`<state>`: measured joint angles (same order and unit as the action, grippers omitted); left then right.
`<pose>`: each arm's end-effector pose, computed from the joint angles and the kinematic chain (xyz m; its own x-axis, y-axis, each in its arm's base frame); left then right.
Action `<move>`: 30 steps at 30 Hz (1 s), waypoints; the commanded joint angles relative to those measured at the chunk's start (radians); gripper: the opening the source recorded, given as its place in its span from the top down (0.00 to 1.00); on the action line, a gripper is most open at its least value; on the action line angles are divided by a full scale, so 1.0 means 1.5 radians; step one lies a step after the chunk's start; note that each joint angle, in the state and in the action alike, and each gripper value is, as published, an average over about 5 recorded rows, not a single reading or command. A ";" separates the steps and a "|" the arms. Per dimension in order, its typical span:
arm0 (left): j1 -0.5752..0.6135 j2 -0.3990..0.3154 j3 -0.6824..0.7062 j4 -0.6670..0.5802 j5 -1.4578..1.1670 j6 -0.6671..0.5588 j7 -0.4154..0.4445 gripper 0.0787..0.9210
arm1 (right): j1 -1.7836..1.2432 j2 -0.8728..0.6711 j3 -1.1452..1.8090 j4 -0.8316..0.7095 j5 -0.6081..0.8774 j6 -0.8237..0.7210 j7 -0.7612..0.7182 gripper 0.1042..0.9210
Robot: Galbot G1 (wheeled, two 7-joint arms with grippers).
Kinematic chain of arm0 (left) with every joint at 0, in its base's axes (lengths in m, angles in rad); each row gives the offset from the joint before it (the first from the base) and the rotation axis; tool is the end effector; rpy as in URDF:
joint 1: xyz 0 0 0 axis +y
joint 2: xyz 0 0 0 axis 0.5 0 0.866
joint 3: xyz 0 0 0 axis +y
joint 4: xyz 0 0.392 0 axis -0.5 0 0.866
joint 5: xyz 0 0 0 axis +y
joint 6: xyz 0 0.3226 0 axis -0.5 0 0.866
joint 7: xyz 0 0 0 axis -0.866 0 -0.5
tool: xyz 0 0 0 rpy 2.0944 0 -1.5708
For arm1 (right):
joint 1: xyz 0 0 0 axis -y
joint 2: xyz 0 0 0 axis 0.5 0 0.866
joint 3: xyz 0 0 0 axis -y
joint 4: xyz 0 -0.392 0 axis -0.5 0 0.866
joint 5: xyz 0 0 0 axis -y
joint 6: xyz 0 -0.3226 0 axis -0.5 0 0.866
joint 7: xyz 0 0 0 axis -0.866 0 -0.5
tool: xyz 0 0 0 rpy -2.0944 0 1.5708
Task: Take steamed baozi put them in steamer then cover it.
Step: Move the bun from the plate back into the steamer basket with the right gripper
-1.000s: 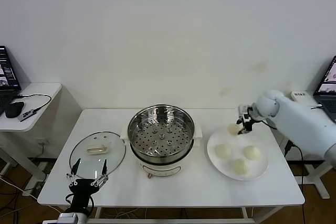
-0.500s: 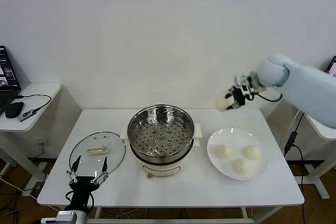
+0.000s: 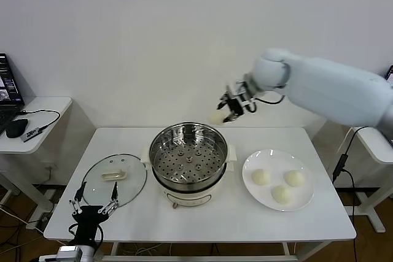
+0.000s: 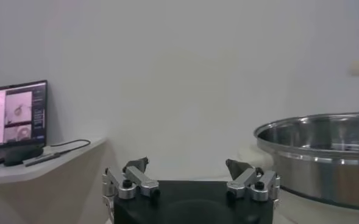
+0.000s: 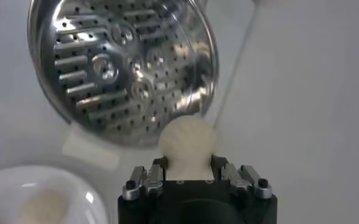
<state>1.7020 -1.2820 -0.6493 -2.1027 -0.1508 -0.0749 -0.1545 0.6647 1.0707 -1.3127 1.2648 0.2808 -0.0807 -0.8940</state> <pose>0.0915 0.0985 -0.3338 -0.9949 -0.0997 0.0127 -0.0964 0.9826 0.1586 0.5773 0.0259 0.0005 -0.3527 -0.3575 0.8647 -0.7226 -0.4831 -0.4945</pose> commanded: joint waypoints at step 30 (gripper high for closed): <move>0.004 -0.019 -0.018 -0.011 0.001 0.000 0.002 0.12 | -0.178 0.232 0.013 -0.300 -0.338 0.352 0.108 0.49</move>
<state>1.7083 -1.3107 -0.6751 -2.1195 -0.1496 -0.0743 -0.1524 0.4311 1.3899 -1.3041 0.8794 -0.1529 0.3841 -0.7576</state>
